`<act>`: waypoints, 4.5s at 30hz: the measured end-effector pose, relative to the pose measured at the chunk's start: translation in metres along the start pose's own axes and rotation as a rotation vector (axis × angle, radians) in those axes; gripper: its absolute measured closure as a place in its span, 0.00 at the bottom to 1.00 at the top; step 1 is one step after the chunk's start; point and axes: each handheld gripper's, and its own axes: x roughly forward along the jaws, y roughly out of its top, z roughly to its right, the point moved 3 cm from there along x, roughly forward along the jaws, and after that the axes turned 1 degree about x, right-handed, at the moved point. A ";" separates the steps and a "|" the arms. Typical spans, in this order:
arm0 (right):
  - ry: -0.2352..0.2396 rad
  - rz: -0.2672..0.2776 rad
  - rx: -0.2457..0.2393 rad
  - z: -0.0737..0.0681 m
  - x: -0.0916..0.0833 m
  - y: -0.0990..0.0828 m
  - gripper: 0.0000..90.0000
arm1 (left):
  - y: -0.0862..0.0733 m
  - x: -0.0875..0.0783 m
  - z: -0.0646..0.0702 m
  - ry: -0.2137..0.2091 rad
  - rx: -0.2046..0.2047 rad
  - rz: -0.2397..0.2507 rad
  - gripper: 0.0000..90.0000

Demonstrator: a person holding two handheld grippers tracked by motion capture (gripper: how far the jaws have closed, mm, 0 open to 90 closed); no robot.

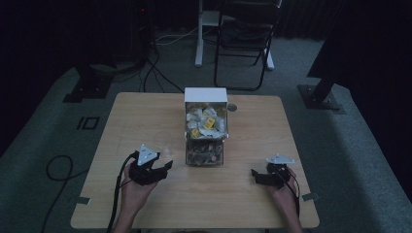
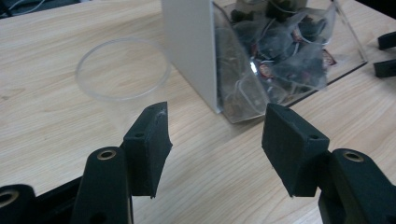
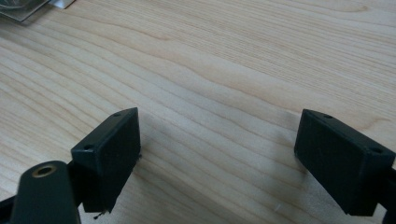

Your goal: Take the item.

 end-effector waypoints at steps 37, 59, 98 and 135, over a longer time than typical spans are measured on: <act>0.000 0.000 0.000 0.000 0.000 0.000 0.16 | 0.017 0.032 0.049 -0.113 0.072 0.010 0.47; 0.000 0.000 0.000 0.000 0.000 0.000 0.16 | 0.015 0.067 0.071 -0.145 0.117 -0.024 0.46; 0.000 -0.001 0.000 0.000 0.000 0.000 0.16 | 0.005 0.064 0.075 -0.187 0.100 -0.049 0.78; 0.000 -0.001 0.000 0.000 0.000 0.000 0.16 | 0.017 0.049 0.068 -0.178 0.103 0.020 1.00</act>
